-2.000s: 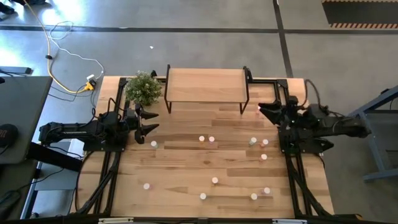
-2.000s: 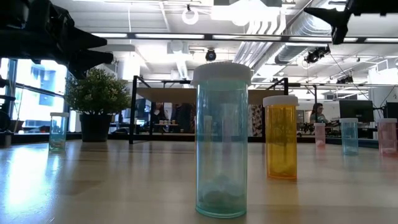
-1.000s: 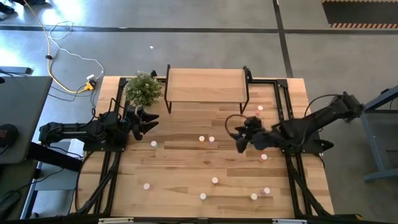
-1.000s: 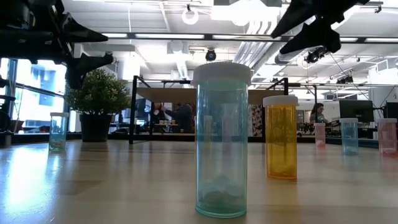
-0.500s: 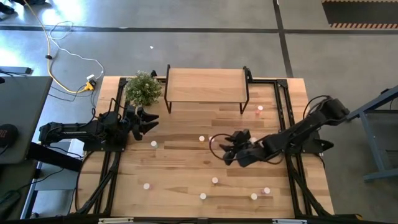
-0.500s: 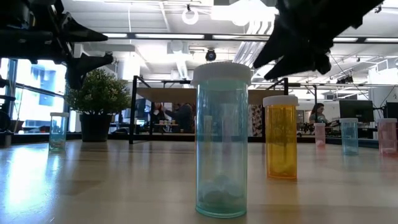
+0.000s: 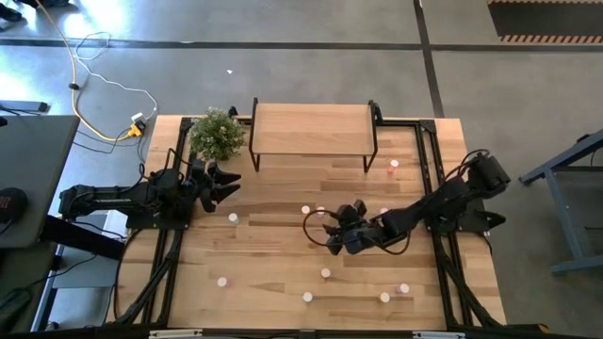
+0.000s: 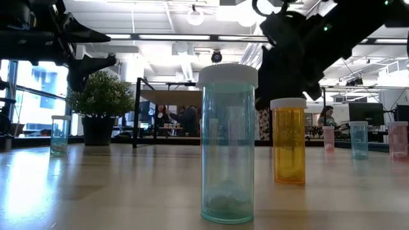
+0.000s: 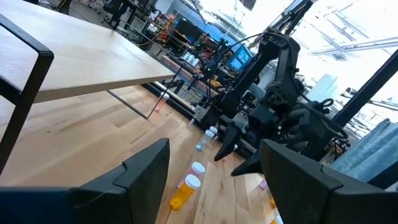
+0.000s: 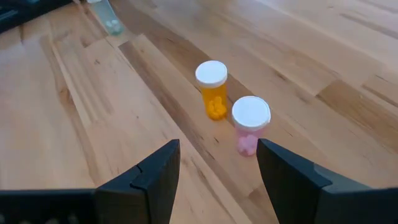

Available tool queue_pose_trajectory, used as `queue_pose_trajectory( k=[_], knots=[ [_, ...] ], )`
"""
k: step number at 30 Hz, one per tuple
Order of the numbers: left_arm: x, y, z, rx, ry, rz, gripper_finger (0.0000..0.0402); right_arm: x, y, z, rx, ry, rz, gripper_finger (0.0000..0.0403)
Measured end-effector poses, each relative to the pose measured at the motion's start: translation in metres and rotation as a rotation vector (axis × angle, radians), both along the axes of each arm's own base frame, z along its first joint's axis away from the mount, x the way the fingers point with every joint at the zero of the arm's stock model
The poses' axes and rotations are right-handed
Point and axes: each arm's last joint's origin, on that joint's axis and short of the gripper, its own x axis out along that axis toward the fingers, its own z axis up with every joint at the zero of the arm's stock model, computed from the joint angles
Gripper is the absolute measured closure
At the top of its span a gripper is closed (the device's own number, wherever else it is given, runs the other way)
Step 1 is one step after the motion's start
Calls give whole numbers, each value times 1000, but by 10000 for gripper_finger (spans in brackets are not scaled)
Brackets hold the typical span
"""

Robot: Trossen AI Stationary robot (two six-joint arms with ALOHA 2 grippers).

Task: Pick and place medicine bottles onto shelf by color
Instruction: Put the top center violet pill bottle on the shelf

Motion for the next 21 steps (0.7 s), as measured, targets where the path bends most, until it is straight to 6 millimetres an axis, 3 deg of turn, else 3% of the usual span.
queue_pose_trajectory(
  k=[9,21],
  knots=[
    [0,0,0,0,1,-3,163,10,-10,-19,-18,34,-36,199],
    [0,0,0,-8,-2,-2,163,17,-21,-30,1,54,-44,199]
  ],
)
